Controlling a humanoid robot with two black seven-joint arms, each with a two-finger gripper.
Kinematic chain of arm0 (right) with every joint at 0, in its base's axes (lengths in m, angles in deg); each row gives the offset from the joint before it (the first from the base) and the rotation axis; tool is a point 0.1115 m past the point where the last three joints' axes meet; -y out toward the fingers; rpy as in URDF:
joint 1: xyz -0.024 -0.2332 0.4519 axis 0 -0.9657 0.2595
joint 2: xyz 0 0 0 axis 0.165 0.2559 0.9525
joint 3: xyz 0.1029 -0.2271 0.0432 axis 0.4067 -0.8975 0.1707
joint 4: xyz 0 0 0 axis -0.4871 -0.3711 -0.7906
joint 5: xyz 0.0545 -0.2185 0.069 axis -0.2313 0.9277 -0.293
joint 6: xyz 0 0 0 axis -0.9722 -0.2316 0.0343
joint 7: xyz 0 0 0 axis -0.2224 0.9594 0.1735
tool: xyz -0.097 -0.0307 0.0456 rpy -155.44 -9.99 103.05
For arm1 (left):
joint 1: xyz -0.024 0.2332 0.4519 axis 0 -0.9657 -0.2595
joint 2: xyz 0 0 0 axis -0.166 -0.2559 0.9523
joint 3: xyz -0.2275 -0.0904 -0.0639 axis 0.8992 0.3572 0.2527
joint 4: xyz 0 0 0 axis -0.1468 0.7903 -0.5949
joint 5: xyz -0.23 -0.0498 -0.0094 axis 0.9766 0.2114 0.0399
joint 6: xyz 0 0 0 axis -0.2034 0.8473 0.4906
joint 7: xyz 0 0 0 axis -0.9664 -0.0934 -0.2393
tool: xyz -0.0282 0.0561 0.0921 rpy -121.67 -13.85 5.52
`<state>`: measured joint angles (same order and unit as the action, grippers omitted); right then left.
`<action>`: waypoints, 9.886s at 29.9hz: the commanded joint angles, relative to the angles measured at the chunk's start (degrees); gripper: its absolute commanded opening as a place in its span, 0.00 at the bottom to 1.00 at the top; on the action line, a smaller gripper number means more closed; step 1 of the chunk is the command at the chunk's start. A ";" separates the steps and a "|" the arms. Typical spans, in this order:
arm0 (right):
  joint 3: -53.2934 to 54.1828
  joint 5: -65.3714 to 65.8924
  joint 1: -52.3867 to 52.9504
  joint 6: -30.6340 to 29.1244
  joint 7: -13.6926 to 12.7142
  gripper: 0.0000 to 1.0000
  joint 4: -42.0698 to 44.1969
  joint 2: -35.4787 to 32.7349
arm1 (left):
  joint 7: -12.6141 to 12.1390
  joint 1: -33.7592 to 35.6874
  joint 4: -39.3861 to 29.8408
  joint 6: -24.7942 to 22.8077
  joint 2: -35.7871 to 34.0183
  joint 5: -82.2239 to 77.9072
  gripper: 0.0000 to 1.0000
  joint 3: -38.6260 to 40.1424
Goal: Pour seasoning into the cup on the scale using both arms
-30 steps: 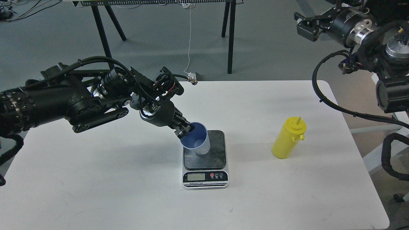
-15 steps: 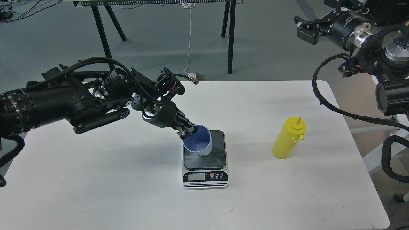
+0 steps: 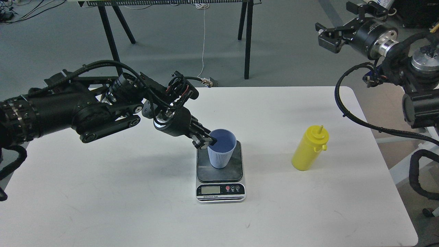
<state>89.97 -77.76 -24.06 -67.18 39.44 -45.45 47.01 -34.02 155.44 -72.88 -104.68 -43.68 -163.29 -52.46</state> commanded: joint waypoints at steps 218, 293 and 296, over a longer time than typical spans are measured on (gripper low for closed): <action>29.85 16.43 -23.11 16.88 0.00 0.02 -28.90 9.40 | 0.00 -33.07 25.58 0.00 -18.35 63.77 0.99 23.22; 22.66 9.91 -47.52 -1.67 0.00 0.99 -48.26 -4.92 | 0.00 -28.86 25.32 0.00 -14.39 65.87 0.99 24.36; 18.53 9.91 -38.46 -1.76 0.00 0.99 -41.15 -4.83 | 0.00 -27.71 25.32 0.00 -14.66 69.64 0.99 24.72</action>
<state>111.93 -67.86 -70.32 -68.89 39.44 -92.58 42.05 -34.02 126.82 -47.56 -104.68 -58.15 -96.70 -28.01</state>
